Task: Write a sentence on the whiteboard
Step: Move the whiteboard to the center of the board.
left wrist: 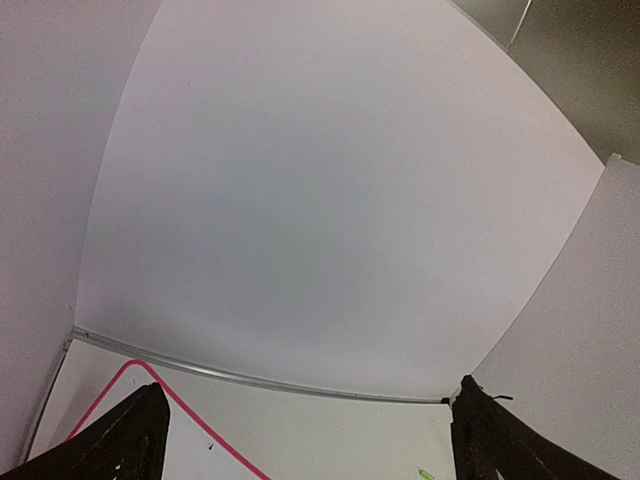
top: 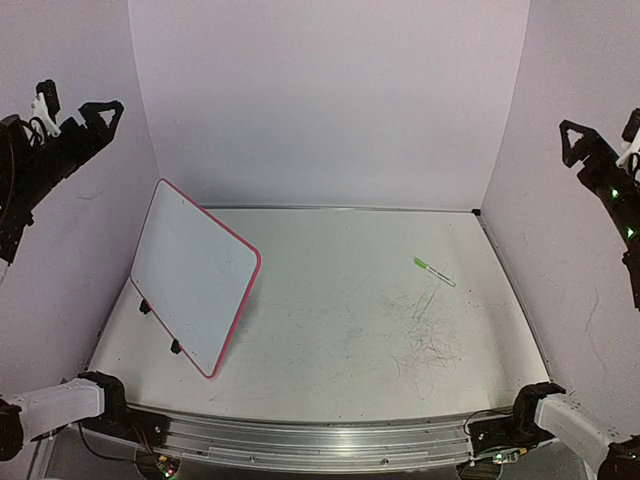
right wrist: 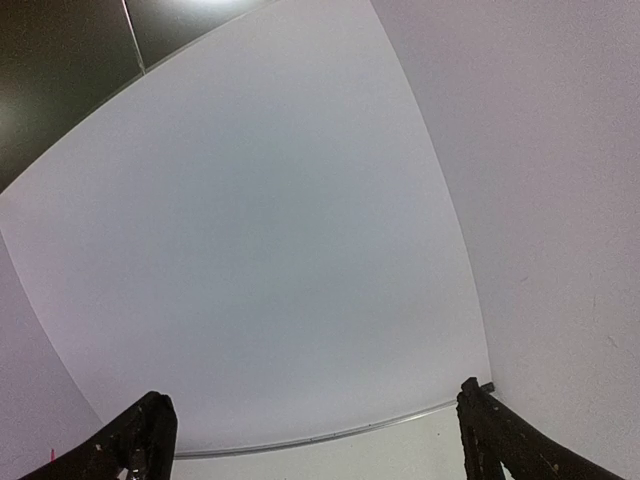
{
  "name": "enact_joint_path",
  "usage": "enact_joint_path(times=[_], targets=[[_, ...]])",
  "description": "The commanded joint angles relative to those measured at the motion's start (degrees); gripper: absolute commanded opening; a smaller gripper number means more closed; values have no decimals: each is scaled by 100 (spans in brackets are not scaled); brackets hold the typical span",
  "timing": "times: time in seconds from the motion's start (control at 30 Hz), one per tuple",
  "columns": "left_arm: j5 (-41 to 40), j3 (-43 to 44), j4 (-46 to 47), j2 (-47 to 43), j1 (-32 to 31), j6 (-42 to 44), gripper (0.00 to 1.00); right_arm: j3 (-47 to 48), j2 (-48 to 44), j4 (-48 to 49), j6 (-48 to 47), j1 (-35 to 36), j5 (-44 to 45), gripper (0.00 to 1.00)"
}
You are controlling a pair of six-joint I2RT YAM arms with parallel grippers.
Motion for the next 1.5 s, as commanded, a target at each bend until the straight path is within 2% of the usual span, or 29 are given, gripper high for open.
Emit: enact_joint_path(times=[0.0, 0.3, 0.5, 0.67, 0.9, 1.07, 1.23, 1.4, 1.47], targets=[[-13, -84, -444, -120, 17, -171, 99, -21, 146, 130, -93, -14, -335, 98], [-413, -739, -1663, -469, 17, -787, 99, -400, 129, 428, -205, -7, -784, 98], [-532, -1174, -2667, -357, 18, -1211, 99, -499, 203, 493, -231, 2, -1201, 98], [-810, -1760, -3096, -368, 17, -1582, 99, -535, 333, 494, -221, 19, -1601, 98], [-1095, -2521, -3169, -243, 19, -1907, 90, -575, 452, 511, -174, 37, -1901, 98], [-873, -3030, -3129, 88, 17, -2158, 70, -623, 603, 494, -50, 37, -2276, 98], [-754, -3501, -3115, 151, 17, -2223, 61, -755, 999, 395, 104, 118, -2754, 98], [-391, -3954, -2978, 423, 17, -2428, 48, -687, 1453, 128, 2, 884, -2496, 98], [-334, -4072, -2856, 496, 5, -2404, 45, -692, 1546, 136, 32, 1231, -2309, 98]])
